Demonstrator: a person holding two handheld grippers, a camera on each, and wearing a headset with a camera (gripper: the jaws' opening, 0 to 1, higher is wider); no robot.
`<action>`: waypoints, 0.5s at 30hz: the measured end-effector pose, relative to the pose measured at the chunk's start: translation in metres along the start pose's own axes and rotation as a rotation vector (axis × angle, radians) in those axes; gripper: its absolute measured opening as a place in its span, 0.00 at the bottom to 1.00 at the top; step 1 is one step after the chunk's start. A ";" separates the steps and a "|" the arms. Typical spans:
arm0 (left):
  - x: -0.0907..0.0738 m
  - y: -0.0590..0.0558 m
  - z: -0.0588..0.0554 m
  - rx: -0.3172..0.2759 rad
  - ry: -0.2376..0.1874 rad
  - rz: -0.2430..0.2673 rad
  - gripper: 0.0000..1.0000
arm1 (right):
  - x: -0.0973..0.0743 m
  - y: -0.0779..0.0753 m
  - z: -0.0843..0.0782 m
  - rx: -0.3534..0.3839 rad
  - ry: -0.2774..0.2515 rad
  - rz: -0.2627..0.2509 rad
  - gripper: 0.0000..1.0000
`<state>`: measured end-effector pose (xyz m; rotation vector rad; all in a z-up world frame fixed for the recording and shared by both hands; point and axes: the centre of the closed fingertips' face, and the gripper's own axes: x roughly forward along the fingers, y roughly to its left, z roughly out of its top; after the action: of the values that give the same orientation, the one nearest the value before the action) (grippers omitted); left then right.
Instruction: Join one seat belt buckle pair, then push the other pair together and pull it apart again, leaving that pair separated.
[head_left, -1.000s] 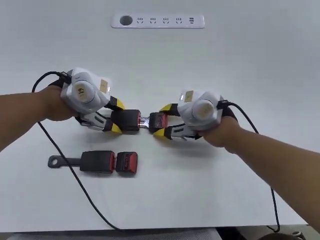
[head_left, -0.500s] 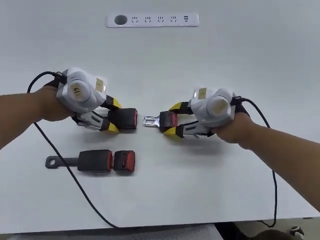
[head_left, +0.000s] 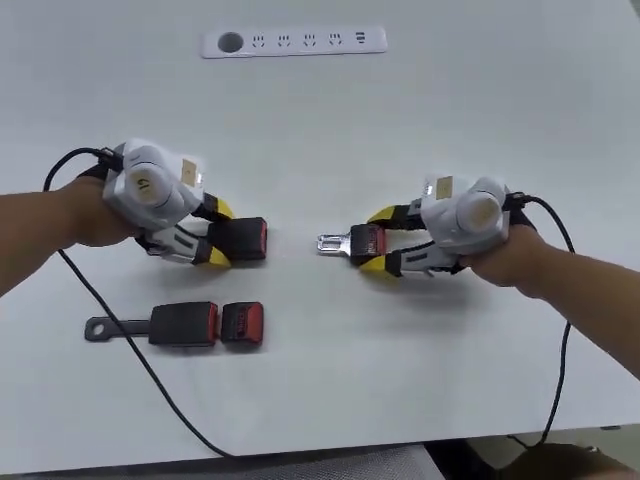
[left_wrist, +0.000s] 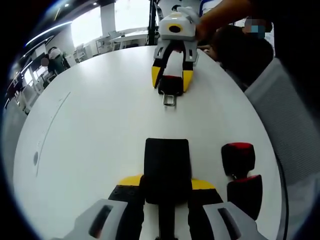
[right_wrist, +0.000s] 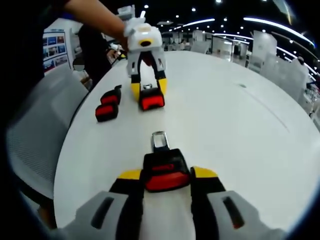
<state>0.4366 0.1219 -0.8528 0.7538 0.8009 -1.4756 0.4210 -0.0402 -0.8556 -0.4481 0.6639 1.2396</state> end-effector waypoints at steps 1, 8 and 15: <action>0.000 0.000 0.000 0.000 0.001 0.000 0.34 | -0.003 0.000 -0.002 0.007 0.006 -0.001 0.37; 0.000 -0.001 0.000 0.001 0.004 0.000 0.34 | -0.022 -0.003 -0.015 0.014 0.018 -0.007 0.37; 0.001 0.000 0.000 0.004 0.010 -0.001 0.34 | -0.035 -0.008 -0.025 0.022 0.031 -0.020 0.37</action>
<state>0.4361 0.1211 -0.8534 0.7642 0.8062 -1.4752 0.4166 -0.0837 -0.8504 -0.4559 0.6972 1.2078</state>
